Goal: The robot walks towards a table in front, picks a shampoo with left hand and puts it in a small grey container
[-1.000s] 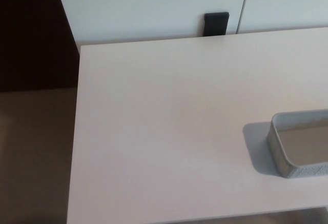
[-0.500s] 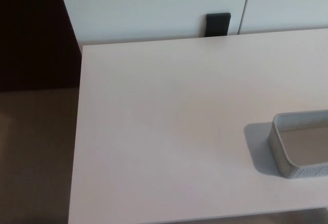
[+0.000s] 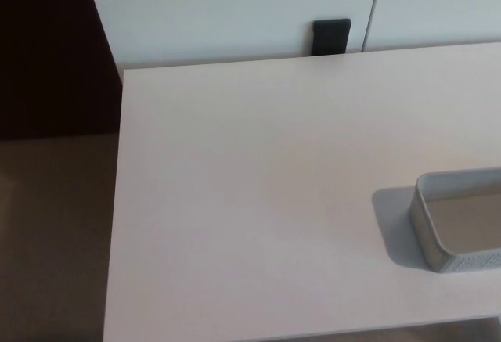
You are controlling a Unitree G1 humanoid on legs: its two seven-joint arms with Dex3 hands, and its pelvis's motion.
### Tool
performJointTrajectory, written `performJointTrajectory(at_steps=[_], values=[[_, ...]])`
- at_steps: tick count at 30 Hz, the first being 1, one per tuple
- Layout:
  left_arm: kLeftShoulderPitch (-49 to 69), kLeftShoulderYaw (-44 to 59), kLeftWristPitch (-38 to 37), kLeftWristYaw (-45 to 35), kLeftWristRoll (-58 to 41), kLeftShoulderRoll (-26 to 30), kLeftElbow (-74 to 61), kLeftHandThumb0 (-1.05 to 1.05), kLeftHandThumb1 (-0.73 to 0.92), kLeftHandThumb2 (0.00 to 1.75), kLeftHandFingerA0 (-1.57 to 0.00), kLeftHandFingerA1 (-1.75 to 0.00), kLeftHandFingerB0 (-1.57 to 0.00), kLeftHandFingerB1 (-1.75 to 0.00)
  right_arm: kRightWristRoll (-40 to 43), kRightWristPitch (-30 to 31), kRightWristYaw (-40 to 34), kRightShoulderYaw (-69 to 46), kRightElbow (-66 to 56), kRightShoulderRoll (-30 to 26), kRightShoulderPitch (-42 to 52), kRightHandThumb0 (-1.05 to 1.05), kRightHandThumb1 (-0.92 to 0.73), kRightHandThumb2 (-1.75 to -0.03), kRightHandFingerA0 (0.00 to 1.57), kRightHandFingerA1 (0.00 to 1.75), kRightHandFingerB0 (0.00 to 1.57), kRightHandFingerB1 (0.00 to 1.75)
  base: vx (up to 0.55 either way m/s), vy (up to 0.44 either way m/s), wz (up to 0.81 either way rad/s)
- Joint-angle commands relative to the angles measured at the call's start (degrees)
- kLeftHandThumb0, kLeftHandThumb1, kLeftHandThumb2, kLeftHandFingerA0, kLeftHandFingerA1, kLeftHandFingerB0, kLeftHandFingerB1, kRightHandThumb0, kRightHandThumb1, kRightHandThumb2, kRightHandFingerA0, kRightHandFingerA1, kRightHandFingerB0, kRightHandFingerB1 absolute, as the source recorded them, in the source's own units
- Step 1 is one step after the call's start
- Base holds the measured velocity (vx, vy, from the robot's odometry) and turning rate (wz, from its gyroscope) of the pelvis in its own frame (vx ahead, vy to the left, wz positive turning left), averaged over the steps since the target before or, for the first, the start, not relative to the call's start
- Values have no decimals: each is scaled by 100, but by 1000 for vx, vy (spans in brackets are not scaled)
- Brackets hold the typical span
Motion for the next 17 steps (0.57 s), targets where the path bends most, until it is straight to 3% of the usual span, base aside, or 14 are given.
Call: performJointTrajectory(at_steps=[1, 2, 4, 5, 17], values=[[-160, -772, -1543, 2438, 1516, -467, 489, -73, 66, 106, -9, -48, 0, -33, 22, 88, -92, -79, 63, -234, 29, -26, -72, -61, 64, 47, 51, 41, 0, 0, 0], [-114, -931, -1568, 2523, 1660, -495, 482, -83, 71, 108, -14, -48, 0, -28, 35, 96, -96, -93, 66, -237, 37, -26, -72, -61, 63, 47, 51, 41, 0, 0, 0], [2, -1051, -1769, 2595, 1722, -554, 474, -80, 70, 102, -11, -45, -5, -35, 44, 83, -70, -105, 59, -281, 68, -26, -72, -61, 62, 46, 51, 40, 0, 0, 0], [8, -1131, -1764, 2641, 1793, -512, 469, -81, 72, 105, -10, -45, -5, -29, 82, 68, -44, -140, 42, -287, 51, -27, -70, -60, 62, 46, 51, 41, 0, 0, 0], [-7, -1363, -1984, 2722, 1882, -310, 632, -83, 69, 101, -12, -45, -6, -30, 43, -65, 37, -116, -40, -344, 40, -27, -71, -61, 62, 48, 50, 41, 0, 0, 0]])
